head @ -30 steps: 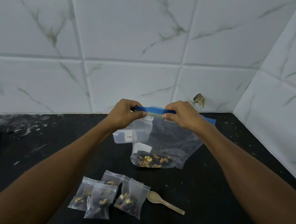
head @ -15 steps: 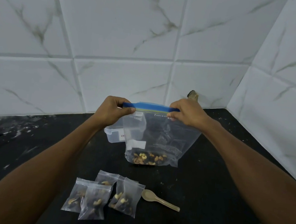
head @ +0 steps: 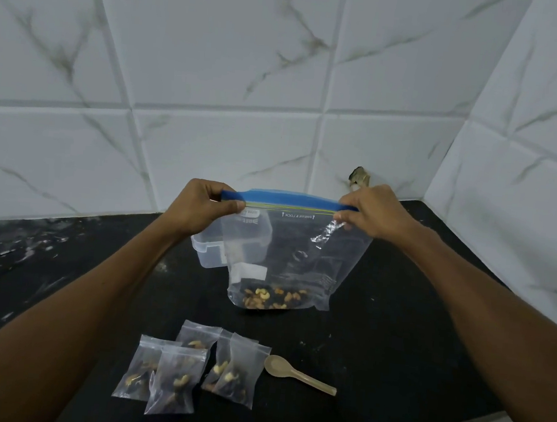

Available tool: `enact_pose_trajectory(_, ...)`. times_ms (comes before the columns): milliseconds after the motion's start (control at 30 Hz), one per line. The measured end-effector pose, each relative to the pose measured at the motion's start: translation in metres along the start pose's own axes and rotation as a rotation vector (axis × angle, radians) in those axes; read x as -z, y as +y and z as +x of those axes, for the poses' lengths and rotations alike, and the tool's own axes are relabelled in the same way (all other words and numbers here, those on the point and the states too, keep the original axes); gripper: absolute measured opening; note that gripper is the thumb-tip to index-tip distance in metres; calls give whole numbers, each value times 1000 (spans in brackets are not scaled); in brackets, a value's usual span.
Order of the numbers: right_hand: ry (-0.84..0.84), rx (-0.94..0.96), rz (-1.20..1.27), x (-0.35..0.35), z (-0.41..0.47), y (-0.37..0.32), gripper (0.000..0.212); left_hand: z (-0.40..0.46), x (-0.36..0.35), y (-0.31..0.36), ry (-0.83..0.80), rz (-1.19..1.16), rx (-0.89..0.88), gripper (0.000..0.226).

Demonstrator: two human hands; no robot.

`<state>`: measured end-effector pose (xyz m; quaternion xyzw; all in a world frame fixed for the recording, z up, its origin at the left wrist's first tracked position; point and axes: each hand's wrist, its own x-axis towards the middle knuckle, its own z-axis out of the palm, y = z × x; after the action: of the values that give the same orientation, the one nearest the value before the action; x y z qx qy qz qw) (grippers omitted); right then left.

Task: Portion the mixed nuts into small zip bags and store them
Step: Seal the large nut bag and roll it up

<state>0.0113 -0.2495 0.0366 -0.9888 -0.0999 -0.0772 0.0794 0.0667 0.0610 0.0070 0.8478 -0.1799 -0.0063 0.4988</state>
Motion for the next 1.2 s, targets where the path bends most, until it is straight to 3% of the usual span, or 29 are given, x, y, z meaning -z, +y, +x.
enact_pose_trajectory(267, -34, -8, 59, 4, -8, 18, 14, -3, 11, -3, 48, -58, 38, 6)
enact_pose_trajectory(400, 65, -33, 125, -6, -10, 24, 14, -2, 9, -4, 47, -75, 32, 6)
enact_pose_trajectory(533, 76, -137, 509, -13, -13, 27, 12, -1, 6, -13, 77, -141, 66, 11)
enact_pose_trajectory(667, -26, -198, 1015, -29, -25, 23, 34, -3, -1, -18, 112, -249, 71, 12)
enact_pose_trajectory(733, -40, -223, 1026, -40, -26, 20, 27, -4, -5, -17, 114, -320, 71, 17)
enact_pose_trajectory(833, 86, -315, 1022, -53, -23, 17, 7, -7, -5, -24, -3, -393, 86, 30)
enact_pose_trajectory(900, 122, -339, 1077, -61, -22, 17, 13, -10, -9, -37, -116, -298, 119, 32)
enact_pose_trajectory(1000, 5, -324, 1088, -76, -26, 16, 33, -14, -22, -63, -216, -128, 197, 24)
enact_pose_trajectory(1067, -107, -330, 1044, -88, -29, 13, 39, -18, -31, -78, -268, -132, 267, 32)
enact_pose_trajectory(1200, -164, -354, 1023, -113, -34, 10, 28, -29, -45, -105, -270, -164, 339, 29)
